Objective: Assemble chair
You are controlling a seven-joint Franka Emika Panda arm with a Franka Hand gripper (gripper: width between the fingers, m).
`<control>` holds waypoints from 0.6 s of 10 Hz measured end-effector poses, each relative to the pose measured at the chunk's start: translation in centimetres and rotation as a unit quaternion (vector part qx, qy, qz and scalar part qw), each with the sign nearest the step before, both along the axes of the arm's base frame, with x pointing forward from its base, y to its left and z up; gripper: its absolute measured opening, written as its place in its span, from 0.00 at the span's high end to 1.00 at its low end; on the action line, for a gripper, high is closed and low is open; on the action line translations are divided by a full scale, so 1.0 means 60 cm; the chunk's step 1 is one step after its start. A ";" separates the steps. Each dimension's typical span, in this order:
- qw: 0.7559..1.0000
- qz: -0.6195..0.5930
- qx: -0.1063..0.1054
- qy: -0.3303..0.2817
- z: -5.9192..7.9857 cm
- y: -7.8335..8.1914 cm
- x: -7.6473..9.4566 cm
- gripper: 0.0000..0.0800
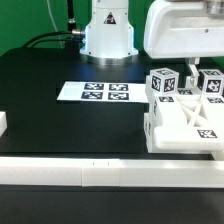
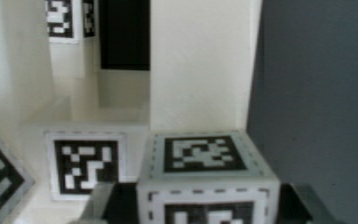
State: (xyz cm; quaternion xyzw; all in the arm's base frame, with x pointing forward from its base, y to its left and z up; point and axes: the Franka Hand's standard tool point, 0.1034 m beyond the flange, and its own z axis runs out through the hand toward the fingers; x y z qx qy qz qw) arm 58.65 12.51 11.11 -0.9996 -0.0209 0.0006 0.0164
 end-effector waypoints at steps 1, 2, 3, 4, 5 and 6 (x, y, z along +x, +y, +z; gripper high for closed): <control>0.998 -0.058 0.001 0.002 0.000 0.001 0.000 0.65; 0.992 -0.124 0.001 0.004 0.000 0.000 -0.001 0.65; 0.986 -0.169 -0.001 0.006 0.000 -0.002 -0.002 0.65; 0.980 -0.199 -0.001 0.006 0.000 -0.006 -0.001 0.65; 0.974 -0.228 -0.002 0.007 0.000 -0.010 -0.001 0.65; 0.967 -0.255 -0.003 0.007 0.000 -0.013 -0.001 0.65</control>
Offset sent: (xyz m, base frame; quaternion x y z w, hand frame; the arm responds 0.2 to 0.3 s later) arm -0.0073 0.0012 -0.0032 0.0123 0.0065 0.1870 0.9823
